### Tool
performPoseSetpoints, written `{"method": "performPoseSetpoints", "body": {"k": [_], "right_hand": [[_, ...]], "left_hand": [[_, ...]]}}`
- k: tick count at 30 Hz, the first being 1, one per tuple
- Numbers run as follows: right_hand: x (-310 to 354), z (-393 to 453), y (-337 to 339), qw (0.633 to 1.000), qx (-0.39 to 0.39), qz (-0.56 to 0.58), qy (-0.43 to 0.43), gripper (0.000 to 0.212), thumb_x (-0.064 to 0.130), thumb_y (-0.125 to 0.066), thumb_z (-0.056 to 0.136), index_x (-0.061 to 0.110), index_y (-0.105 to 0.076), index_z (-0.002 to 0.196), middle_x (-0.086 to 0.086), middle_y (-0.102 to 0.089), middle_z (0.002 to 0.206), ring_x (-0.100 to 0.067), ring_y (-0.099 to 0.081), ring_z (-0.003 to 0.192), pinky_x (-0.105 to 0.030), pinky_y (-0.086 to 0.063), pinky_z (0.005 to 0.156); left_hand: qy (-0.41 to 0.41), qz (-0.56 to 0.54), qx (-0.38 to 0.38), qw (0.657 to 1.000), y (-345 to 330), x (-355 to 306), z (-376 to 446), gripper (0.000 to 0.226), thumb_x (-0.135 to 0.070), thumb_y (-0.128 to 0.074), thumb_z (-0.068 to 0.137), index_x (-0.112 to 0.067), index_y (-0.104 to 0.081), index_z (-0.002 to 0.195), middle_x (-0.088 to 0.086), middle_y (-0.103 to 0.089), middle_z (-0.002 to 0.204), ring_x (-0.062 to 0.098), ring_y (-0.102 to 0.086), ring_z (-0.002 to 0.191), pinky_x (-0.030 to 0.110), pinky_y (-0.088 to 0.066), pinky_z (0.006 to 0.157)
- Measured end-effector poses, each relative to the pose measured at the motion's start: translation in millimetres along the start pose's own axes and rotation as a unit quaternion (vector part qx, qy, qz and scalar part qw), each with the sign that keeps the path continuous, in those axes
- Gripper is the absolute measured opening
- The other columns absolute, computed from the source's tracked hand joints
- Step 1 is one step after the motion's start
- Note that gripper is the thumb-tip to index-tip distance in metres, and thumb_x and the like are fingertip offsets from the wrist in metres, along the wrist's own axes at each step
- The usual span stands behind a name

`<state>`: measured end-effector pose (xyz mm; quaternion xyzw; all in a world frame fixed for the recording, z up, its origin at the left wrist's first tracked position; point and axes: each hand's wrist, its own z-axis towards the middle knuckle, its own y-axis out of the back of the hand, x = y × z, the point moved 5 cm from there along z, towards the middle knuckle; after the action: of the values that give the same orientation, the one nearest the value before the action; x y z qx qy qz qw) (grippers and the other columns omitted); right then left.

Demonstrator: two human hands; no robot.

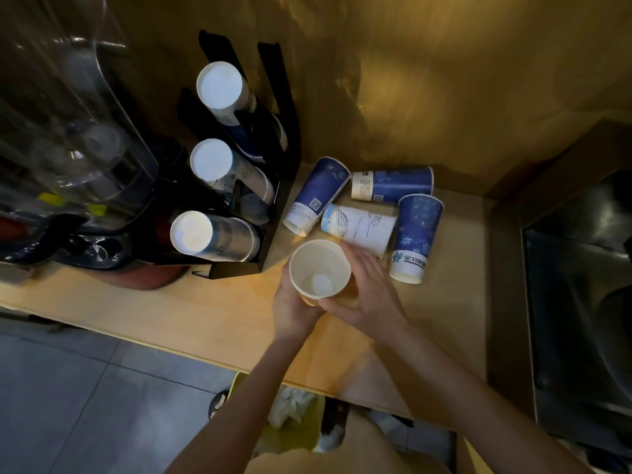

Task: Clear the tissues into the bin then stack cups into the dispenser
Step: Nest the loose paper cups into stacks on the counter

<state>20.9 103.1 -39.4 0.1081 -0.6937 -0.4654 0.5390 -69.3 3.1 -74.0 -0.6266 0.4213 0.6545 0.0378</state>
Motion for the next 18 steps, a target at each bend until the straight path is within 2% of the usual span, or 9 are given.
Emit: {"method": "performPoseSetpoints", "body": {"k": [2, 4, 6, 8, 10, 11, 14, 16, 18], "right_hand": [[-4.5, 2.4, 3.7, 0.999, 0.035, 0.032, -0.004, 0.081, 0.062, -0.050, 0.072, 0.022, -0.031, 0.140, 0.001, -0.039, 0.146, -0.011, -0.031, 0.135, -0.036, -0.029, 0.112], [-8.1, 8.9, 13.4, 0.981, 0.065, 0.173, -0.059, 0.057, 0.055, -0.051, 0.079, 0.028, -0.049, 0.129, 0.002, -0.054, 0.134, -0.011, -0.047, 0.124, -0.036, -0.039, 0.106], [-26.6, 22.0, 26.4, 0.961, 0.019, 0.245, -0.130, 0.026, 0.036, -0.056, 0.086, 0.027, -0.063, 0.110, -0.001, -0.066, 0.113, -0.013, -0.060, 0.104, -0.036, -0.049, 0.095], [-50.7, 38.7, 46.0, 0.976, -0.072, 0.139, -0.152, 0.020, 0.023, -0.060, 0.085, 0.018, -0.064, 0.105, -0.009, -0.068, 0.106, -0.021, -0.062, 0.097, -0.039, -0.052, 0.089], [-68.4, 55.1, 57.2, 0.986, -0.095, 0.023, -0.134, 0.039, 0.022, -0.068, 0.078, 0.013, -0.057, 0.114, -0.013, -0.063, 0.114, -0.027, -0.056, 0.106, -0.044, -0.048, 0.092], [-74.4, 62.0, 56.5, 0.989, -0.073, -0.029, -0.123, 0.053, 0.026, -0.072, 0.073, 0.011, -0.051, 0.120, -0.014, -0.057, 0.122, -0.029, -0.050, 0.114, -0.043, -0.043, 0.096], [-86.3, 74.2, 46.3, 0.981, 0.020, -0.174, -0.088, 0.093, 0.040, -0.077, 0.064, 0.009, -0.029, 0.137, -0.015, -0.036, 0.144, -0.031, -0.028, 0.133, -0.043, -0.025, 0.108], [-90.7, 77.2, 40.2, 0.967, 0.050, -0.240, -0.068, 0.102, 0.045, -0.076, 0.063, 0.008, -0.022, 0.140, -0.016, -0.029, 0.148, -0.032, -0.020, 0.138, -0.044, -0.015, 0.114], [-94.2, 77.5, 34.6, 0.956, 0.060, -0.282, -0.046, 0.100, 0.043, -0.074, 0.064, 0.009, -0.020, 0.141, -0.017, -0.032, 0.146, -0.032, -0.021, 0.138, -0.043, -0.009, 0.116]], "left_hand": [[0.006, 0.001, -0.001, 1.000, 1.5, -0.5, 2.6, 0.097, -0.048, -0.068, 0.048, -0.006, -0.038, 0.130, 0.014, -0.059, 0.123, 0.030, -0.058, 0.108, 0.012, -0.033, 0.073], [0.012, 0.008, 0.003, 1.000, 3.0, 1.1, 6.7, 0.095, -0.034, -0.073, 0.047, -0.007, -0.038, 0.131, 0.013, -0.060, 0.122, 0.030, -0.057, 0.109, 0.010, -0.030, 0.069], [0.006, 0.022, 0.010, 1.000, 3.7, 4.0, 11.0, 0.094, -0.028, -0.077, 0.047, -0.009, -0.038, 0.131, 0.013, -0.060, 0.122, 0.029, -0.056, 0.110, 0.011, -0.031, 0.072], [0.005, 0.026, 0.010, 1.000, 4.4, 6.0, 15.5, 0.094, -0.017, -0.085, 0.052, -0.009, -0.037, 0.132, 0.013, -0.059, 0.124, 0.029, -0.055, 0.113, 0.011, -0.031, 0.076], [0.011, 0.018, 0.007, 1.000, 4.0, 5.9, 20.0, 0.092, -0.009, -0.085, 0.056, -0.010, -0.035, 0.133, 0.012, -0.057, 0.127, 0.026, -0.052, 0.117, 0.015, -0.032, 0.083], [0.011, 0.017, 0.006, 1.000, 3.7, 5.4, 21.8, 0.092, -0.008, -0.085, 0.057, -0.010, -0.035, 0.133, 0.011, -0.056, 0.128, 0.025, -0.051, 0.117, 0.016, -0.033, 0.084], [0.007, 0.018, 0.001, 1.000, 3.5, 5.2, 25.1, 0.089, -0.006, -0.084, 0.057, -0.007, -0.036, 0.132, 0.013, -0.055, 0.128, 0.024, -0.050, 0.116, 0.008, -0.028, 0.079], [0.012, 0.015, 0.002, 1.000, 3.6, 5.4, 25.7, 0.087, -0.006, -0.084, 0.058, -0.007, -0.037, 0.132, 0.013, -0.055, 0.127, 0.016, -0.049, 0.112, 0.009, -0.029, 0.080], [0.017, 0.010, 0.002, 1.000, 2.8, 4.2, 26.4, 0.087, -0.006, -0.084, 0.058, -0.008, -0.037, 0.132, 0.012, -0.056, 0.127, 0.008, -0.044, 0.107, 0.015, -0.032, 0.084]]}}
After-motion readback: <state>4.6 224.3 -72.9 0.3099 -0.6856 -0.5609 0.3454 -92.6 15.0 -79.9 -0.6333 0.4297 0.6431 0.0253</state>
